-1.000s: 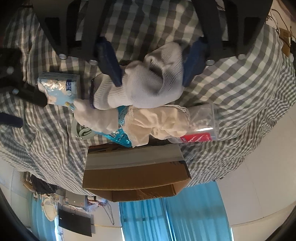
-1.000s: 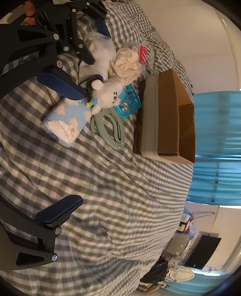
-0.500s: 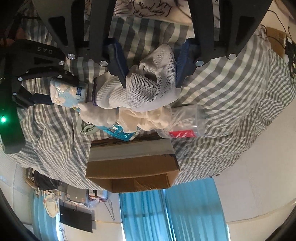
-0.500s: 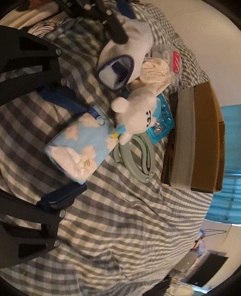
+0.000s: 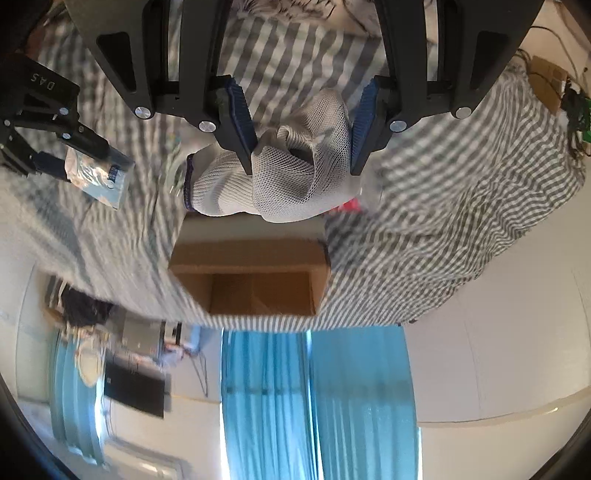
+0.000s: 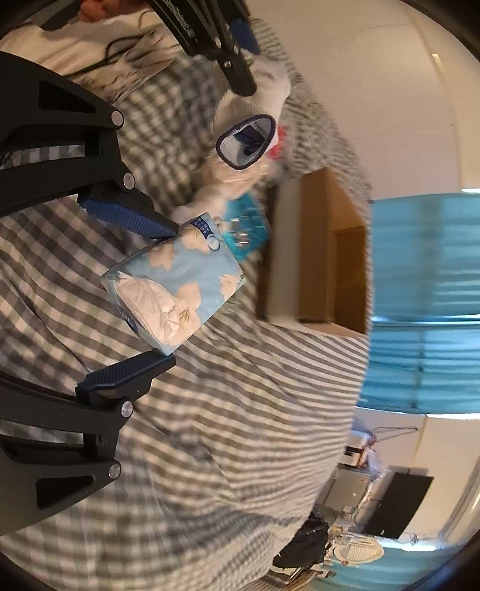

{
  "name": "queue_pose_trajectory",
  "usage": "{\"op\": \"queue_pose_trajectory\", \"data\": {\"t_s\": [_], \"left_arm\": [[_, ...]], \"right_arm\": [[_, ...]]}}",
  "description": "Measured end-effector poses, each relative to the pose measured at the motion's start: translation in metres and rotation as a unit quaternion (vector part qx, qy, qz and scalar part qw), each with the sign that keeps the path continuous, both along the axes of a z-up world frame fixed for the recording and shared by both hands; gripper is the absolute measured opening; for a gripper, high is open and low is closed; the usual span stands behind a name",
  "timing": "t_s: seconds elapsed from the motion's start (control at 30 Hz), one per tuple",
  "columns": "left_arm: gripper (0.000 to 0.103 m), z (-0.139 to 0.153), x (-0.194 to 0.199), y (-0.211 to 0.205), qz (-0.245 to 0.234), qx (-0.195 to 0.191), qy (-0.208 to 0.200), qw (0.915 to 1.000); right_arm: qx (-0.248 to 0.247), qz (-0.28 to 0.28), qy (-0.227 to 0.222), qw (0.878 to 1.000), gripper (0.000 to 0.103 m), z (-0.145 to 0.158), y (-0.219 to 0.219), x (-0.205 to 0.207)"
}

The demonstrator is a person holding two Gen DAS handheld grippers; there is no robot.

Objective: Organize objects
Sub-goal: 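Carry socks and tissue pack into the cardboard box and open both tools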

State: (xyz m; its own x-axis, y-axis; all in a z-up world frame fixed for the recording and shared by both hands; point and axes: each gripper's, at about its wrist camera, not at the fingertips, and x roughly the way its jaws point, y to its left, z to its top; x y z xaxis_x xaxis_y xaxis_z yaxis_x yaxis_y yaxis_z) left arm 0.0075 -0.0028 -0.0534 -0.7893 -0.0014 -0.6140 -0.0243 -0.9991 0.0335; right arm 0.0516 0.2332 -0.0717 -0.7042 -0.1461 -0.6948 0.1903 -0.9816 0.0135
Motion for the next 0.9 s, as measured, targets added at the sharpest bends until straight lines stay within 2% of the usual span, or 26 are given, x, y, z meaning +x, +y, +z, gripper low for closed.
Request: {"op": "queue_pose_trajectory", "data": {"t_s": [0.23, 0.33, 0.47, 0.53, 0.7, 0.83, 0.9], "left_arm": [[0.049, 0.053, -0.047, -0.002, -0.019, 0.03, 0.039, 0.9986], [0.049, 0.072, -0.076, 0.002, -0.024, 0.021, 0.054, 0.998], [0.049, 0.084, -0.128, 0.003, -0.032, 0.032, 0.053, 0.9976], [0.049, 0.083, -0.157, 0.007, -0.029, 0.015, 0.053, 0.998], [0.049, 0.057, -0.219, 0.012, -0.035, -0.012, 0.032, 0.9988], [0.049, 0.027, -0.254, 0.01, -0.041, -0.015, 0.007, 0.999], [0.049, 0.017, -0.263, 0.011, -0.048, -0.012, -0.001, 0.9988]], "right_arm": [[-0.007, 0.01, 0.061, 0.998, 0.062, 0.067, 0.005, -0.022], [-0.011, 0.022, 0.089, 0.996, 0.062, 0.1, 0.003, -0.046], [0.005, 0.035, 0.125, 0.992, 0.062, 0.136, -0.016, -0.095], [0.003, 0.042, 0.128, 0.991, 0.062, 0.145, -0.023, -0.119], [0.002, 0.051, 0.112, 0.992, 0.062, 0.141, -0.044, -0.194], [-0.027, 0.054, 0.075, 0.995, 0.062, 0.114, -0.05, -0.246], [-0.023, 0.056, 0.062, 0.996, 0.062, 0.097, -0.056, -0.263]]}}
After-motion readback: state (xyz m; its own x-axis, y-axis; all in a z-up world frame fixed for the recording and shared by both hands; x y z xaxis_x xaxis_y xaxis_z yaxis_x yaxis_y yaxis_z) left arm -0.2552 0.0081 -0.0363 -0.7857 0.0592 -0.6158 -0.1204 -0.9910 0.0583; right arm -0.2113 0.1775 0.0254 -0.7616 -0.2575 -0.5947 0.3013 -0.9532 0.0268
